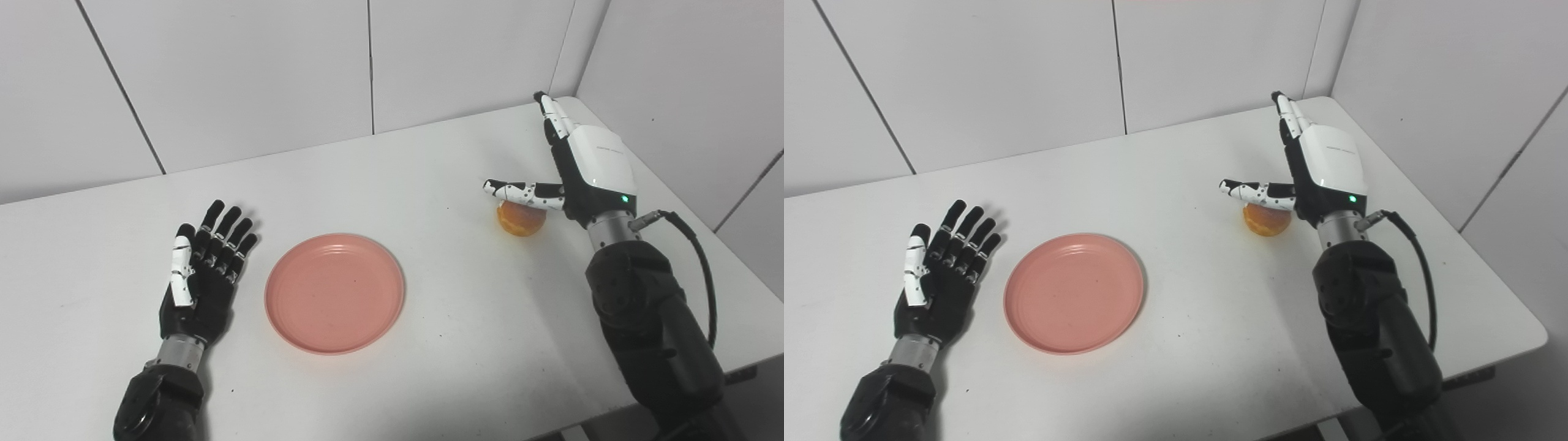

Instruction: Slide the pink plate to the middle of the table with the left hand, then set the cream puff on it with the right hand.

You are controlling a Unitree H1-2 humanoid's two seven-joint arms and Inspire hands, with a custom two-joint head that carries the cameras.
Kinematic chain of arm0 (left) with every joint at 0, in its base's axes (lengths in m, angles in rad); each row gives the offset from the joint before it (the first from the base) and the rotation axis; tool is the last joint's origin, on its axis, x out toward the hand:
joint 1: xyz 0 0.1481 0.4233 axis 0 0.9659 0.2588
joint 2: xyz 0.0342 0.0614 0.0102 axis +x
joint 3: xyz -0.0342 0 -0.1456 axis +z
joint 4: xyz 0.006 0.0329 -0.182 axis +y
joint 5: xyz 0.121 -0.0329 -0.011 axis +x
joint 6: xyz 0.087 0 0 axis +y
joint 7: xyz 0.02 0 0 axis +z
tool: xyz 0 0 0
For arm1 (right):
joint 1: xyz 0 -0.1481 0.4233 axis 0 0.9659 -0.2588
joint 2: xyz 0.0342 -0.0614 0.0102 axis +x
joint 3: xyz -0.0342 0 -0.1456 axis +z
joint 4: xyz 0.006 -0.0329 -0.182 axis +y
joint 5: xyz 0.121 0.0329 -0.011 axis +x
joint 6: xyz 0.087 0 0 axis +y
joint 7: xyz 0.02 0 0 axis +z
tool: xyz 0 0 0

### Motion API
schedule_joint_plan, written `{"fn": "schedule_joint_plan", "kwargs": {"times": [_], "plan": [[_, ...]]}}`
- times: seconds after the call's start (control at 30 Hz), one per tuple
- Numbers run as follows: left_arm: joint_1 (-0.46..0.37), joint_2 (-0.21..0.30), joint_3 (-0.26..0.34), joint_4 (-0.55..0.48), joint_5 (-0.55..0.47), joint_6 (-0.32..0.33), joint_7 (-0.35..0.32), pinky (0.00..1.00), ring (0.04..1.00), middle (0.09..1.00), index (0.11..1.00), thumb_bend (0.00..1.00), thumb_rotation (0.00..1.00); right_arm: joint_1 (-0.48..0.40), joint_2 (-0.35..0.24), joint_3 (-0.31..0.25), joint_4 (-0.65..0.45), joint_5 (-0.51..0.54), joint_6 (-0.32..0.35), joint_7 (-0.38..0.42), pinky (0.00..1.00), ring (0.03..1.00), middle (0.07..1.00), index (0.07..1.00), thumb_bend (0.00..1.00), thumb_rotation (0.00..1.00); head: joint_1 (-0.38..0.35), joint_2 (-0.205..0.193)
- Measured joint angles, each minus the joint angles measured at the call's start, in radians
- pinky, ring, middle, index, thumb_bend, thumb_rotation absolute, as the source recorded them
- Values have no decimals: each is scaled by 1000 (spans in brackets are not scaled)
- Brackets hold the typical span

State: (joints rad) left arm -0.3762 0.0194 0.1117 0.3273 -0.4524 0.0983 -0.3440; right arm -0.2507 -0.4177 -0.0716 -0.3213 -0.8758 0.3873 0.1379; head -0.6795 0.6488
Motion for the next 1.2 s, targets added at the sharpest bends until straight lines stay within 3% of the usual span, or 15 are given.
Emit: {"fn": "schedule_joint_plan", "kwargs": {"times": [0.13, 0.27, 0.73, 1.2], "plan": [[0, 0, 3, -2, -1, 2, 0, 950, 932, 933, 920, 396, 1000, 4, -41, 1, 27, -11, 26, 60, 802, 929, 965, 991, 974, 753, 0, 0], [1, 0, 5, -3, -1, 2, 0, 952, 932, 931, 915, 398, 1000, 16, -69, 8, 40, -18, 44, 115, 839, 931, 955, 979, 988, 752, -2, 8], [2, 5, 10, -6, -5, 10, -6, 957, 936, 941, 930, 408, 1000, 17, -68, 17, 102, -31, 73, 193, 805, 927, 950, 981, 986, 692, -9, 25], [10, 21, 13, -18, -26, 22, -11, 952, 934, 936, 926, 410, 1000, -16, -49, 64, 199, -3, 72, 151, 756, 893, 930, 956, 959, 644, -11, 41]]}}
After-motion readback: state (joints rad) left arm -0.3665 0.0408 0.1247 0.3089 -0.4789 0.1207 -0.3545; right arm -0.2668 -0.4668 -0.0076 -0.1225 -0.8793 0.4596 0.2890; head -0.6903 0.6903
